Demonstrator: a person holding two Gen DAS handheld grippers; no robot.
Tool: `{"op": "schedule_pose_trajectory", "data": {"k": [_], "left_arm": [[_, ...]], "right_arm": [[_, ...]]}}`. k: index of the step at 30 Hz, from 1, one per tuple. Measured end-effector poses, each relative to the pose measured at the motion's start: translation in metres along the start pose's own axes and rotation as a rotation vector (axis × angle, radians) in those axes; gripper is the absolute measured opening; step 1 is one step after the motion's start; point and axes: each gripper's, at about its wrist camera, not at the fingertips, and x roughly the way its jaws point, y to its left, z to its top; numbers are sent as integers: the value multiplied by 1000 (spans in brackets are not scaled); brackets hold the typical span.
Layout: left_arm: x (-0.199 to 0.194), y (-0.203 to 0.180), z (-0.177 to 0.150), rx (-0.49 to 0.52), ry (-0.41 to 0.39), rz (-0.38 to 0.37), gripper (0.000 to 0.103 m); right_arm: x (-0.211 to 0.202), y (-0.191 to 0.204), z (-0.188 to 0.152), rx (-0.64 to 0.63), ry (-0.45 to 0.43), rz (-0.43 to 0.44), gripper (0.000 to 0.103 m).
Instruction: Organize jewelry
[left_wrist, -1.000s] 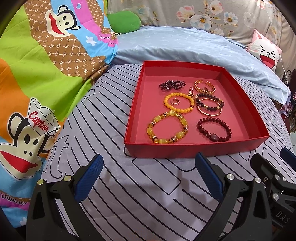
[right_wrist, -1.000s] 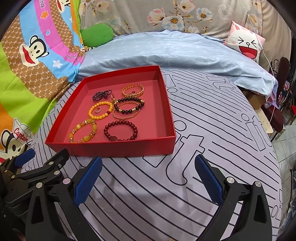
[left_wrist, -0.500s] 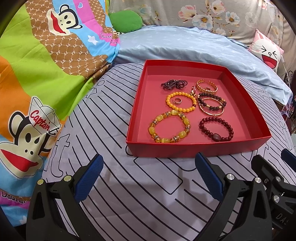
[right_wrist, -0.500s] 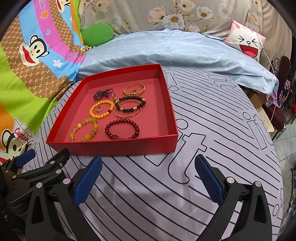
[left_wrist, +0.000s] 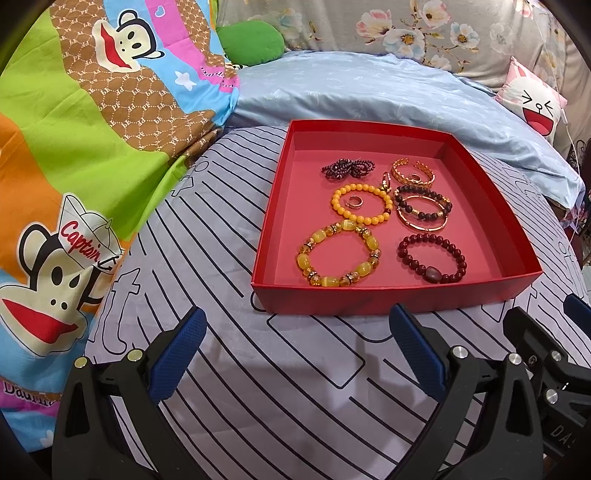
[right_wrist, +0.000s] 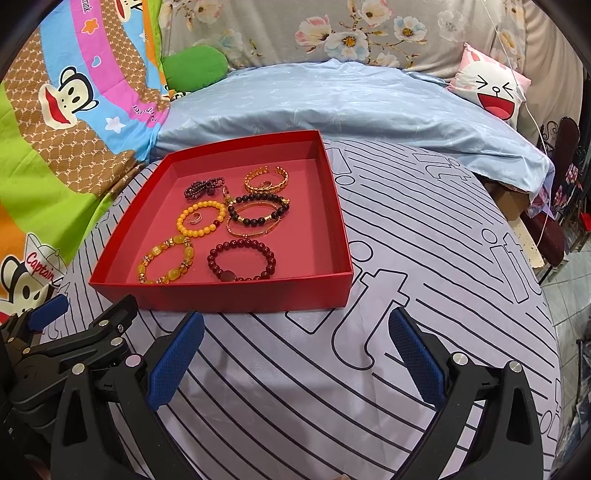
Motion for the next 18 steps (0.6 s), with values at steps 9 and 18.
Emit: {"op": "schedule_pose_trajectory", "data": {"k": [9,18], "left_arm": [[1,-1,1,8,5,0,95],[1,-1,0,-5,12,-9,95]], "right_arm": [[0,-2,2,-1,0,-4,96],[-1,-5,3,-1,-2,-3,96]]}}
